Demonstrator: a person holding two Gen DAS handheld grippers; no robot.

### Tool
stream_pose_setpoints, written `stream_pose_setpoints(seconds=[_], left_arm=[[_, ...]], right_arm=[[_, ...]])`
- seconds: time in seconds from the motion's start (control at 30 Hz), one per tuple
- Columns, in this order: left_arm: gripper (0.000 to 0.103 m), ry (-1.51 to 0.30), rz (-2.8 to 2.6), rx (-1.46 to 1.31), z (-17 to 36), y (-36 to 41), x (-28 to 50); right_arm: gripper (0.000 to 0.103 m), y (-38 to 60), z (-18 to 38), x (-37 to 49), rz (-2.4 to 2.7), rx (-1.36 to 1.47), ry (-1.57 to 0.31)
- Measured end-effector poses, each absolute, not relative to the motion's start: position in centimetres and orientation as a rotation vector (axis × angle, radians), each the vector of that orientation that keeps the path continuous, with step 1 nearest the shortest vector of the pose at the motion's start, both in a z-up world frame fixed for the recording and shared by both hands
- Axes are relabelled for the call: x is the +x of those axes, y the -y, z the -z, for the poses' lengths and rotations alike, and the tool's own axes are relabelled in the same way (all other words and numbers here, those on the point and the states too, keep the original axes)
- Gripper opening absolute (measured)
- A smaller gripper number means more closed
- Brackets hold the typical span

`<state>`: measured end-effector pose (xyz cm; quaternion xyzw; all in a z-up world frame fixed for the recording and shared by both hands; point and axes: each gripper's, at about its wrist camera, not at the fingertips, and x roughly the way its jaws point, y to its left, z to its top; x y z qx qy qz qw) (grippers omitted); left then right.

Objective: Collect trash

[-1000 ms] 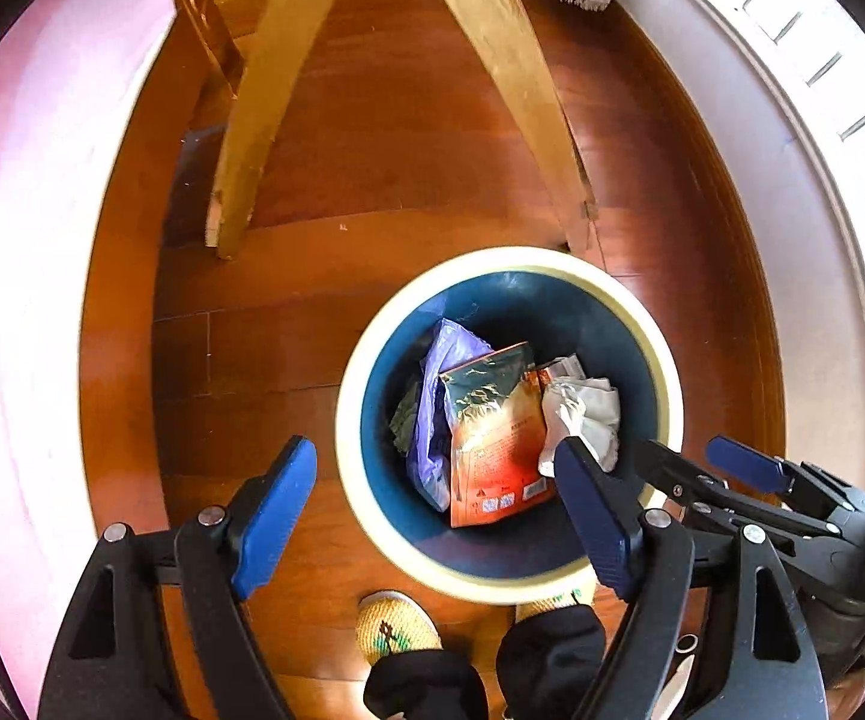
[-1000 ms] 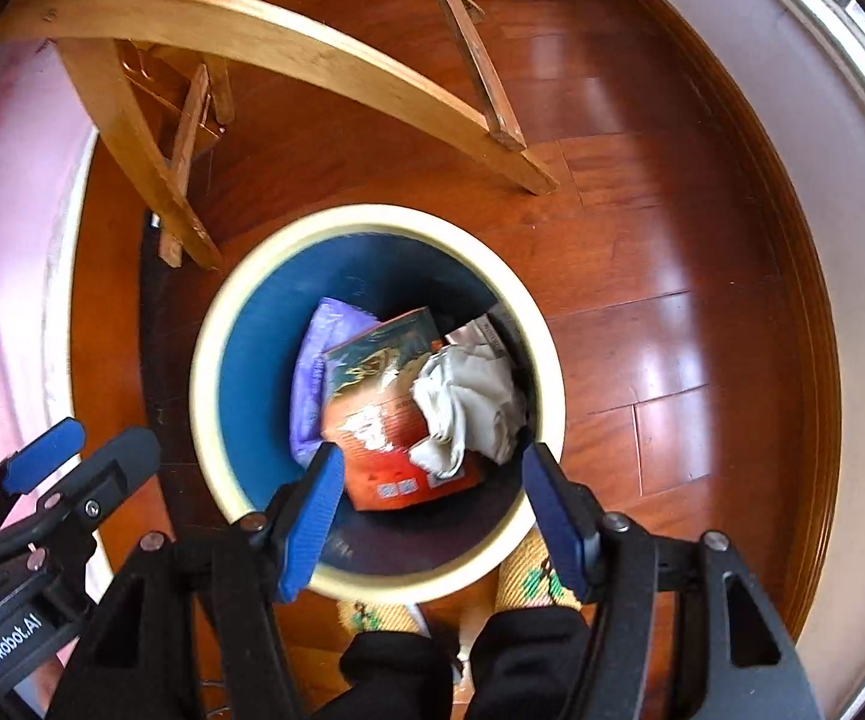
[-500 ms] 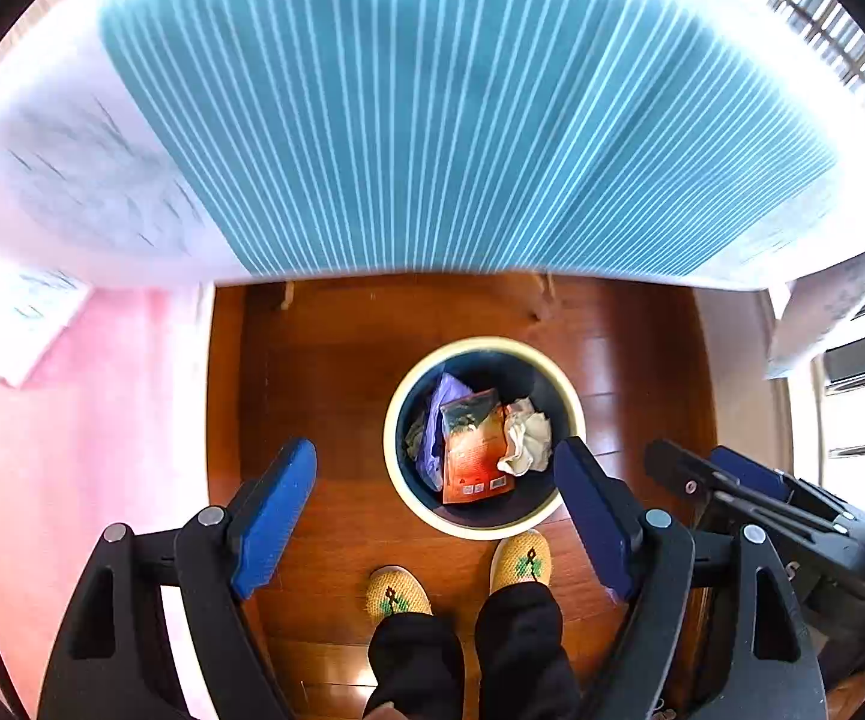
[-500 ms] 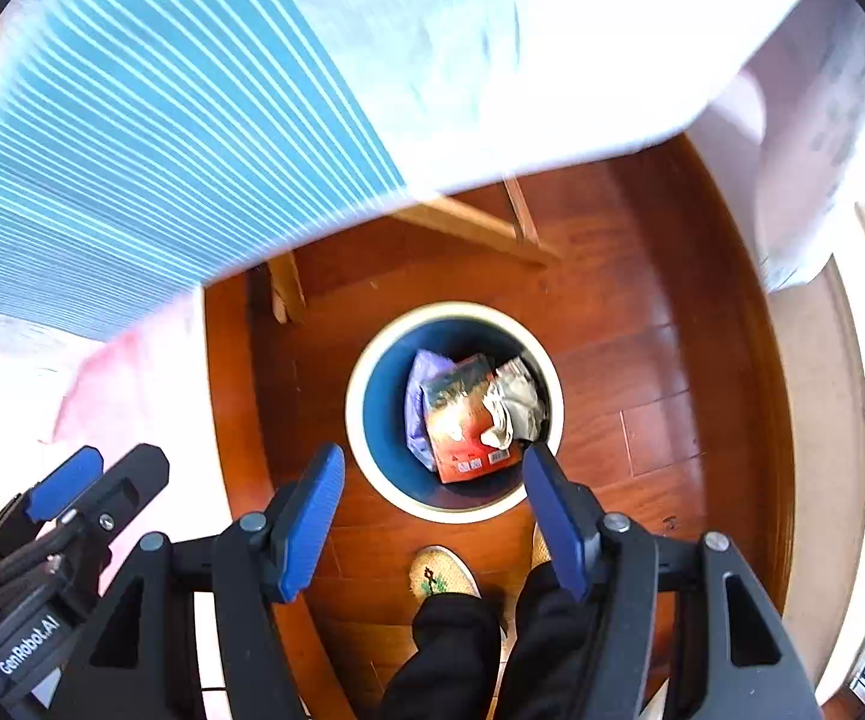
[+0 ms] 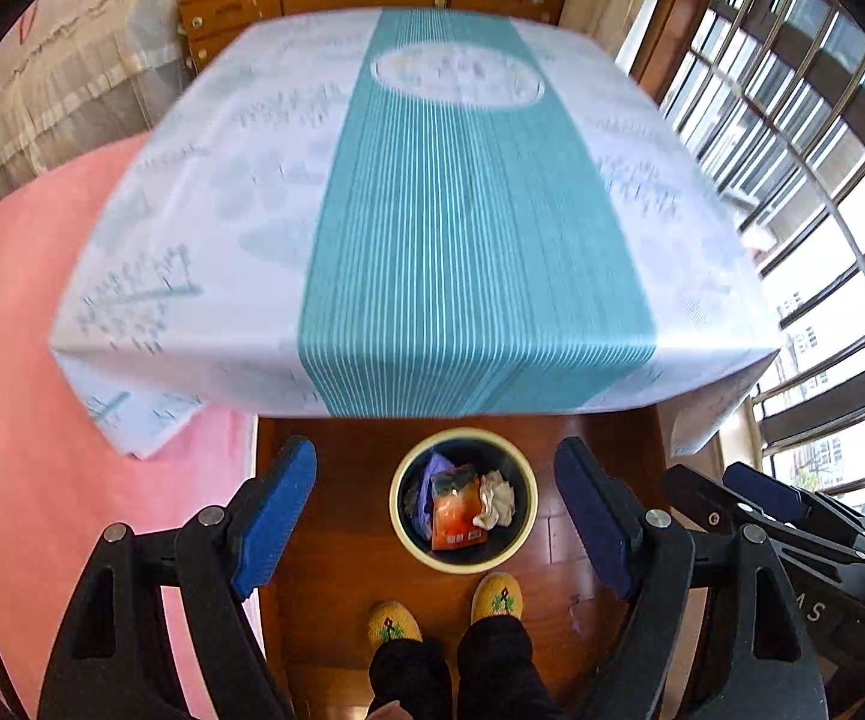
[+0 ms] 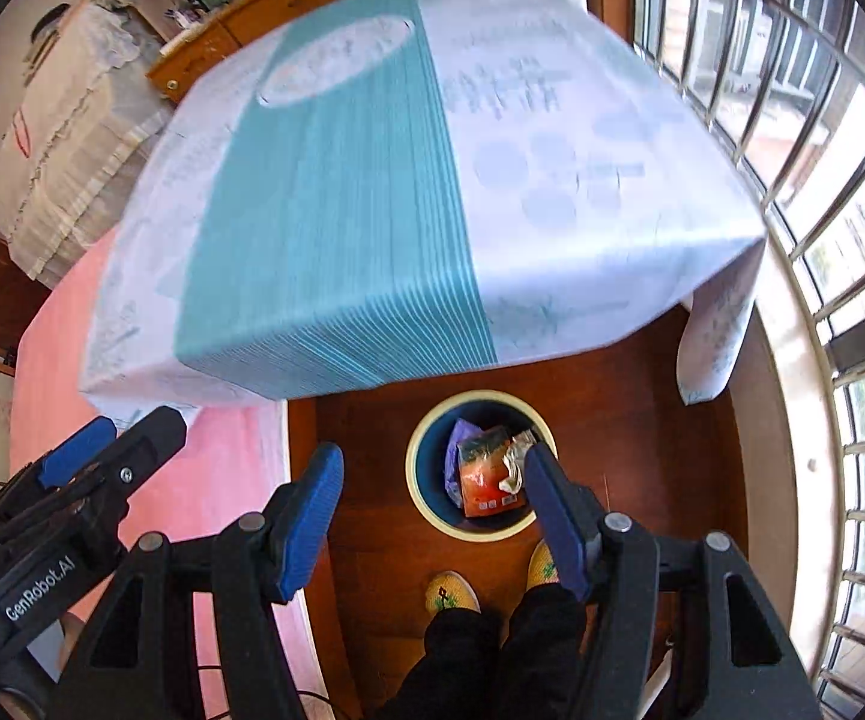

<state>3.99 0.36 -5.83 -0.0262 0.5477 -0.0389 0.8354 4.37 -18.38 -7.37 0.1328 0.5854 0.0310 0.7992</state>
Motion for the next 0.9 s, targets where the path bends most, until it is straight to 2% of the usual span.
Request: stream_pose_setpoints(seconds=[0.2, 0.43, 0.9], left_arm=[[0.080, -1.078, 0.048, -0.055, -1.5, -1.2, 4.1], [0.080, -1.007, -0.008, -0.064, -6.0, -2.6, 3.2], [0.080, -0.939, -0.056, -0.051, -8.9, -2.5, 1.4]], right_arm=[[0.064, 18.3, 0.4, 5.2, -0.078, 0.250, -1.177], [0.065, 17.4, -5.3, 4.7, -0.081, 0.179, -1.073], [0.066, 16.2, -8.3, 3.4, -0.104, 0.136, -0.996]])
